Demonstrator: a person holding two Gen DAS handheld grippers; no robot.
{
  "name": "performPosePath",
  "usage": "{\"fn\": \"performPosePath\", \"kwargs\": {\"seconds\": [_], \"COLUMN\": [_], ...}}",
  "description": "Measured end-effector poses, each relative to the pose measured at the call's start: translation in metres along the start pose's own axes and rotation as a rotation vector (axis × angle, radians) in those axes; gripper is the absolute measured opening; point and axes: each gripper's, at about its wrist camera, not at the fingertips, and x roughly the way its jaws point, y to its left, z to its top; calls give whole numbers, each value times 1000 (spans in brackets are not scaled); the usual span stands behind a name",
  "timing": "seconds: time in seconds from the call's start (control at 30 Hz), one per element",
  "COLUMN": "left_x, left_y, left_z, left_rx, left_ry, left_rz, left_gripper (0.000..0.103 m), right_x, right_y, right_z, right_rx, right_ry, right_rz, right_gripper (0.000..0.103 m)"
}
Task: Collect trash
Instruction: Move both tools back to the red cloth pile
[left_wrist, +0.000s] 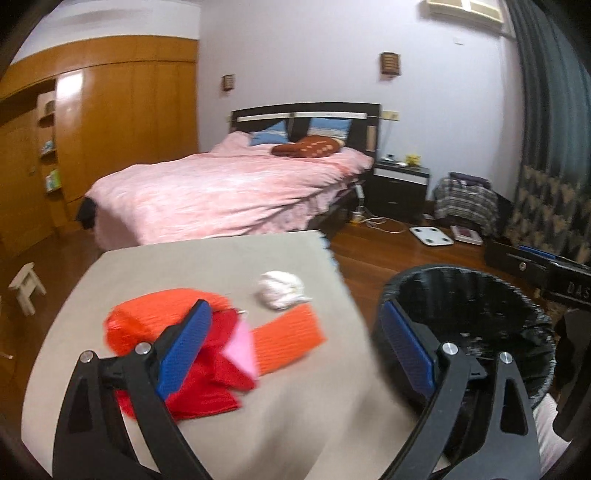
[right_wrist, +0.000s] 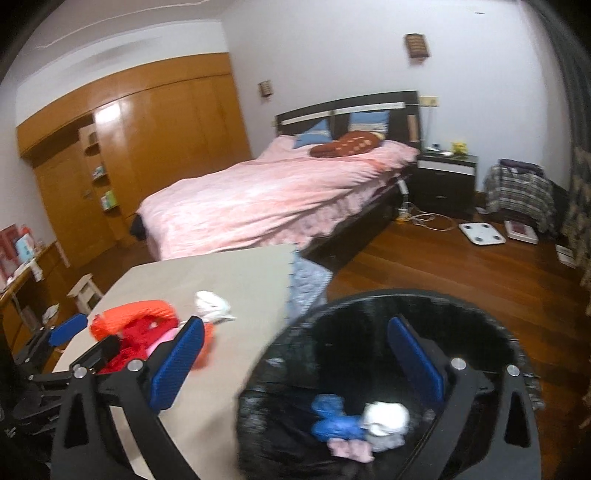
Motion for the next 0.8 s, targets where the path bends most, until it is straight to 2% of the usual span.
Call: {"fn": "performPosePath", "kwargs": {"seconds": [0.27,0.43,0.7,0.8], "left_x": [-6,-8,2,7], "left_y": [62,105,146,153], "left_z": [-15,-30,-45,-52], "left_rx": [-41,-85,-120,-124], "left_ry": [34,66,112,134], "left_rz": [128,206,254,251], "left_gripper": [90,90,90,84], "right_x": [32,49,80,92], "right_y": [63,91,126,133], "right_z": [-8,-14,-35,-42], "right_rx": [-88,-124,-168,-174], "right_ry": [42,62,132,150], "right_rz": [116,150,190,184], "right_gripper": [98,97,85,79]}}
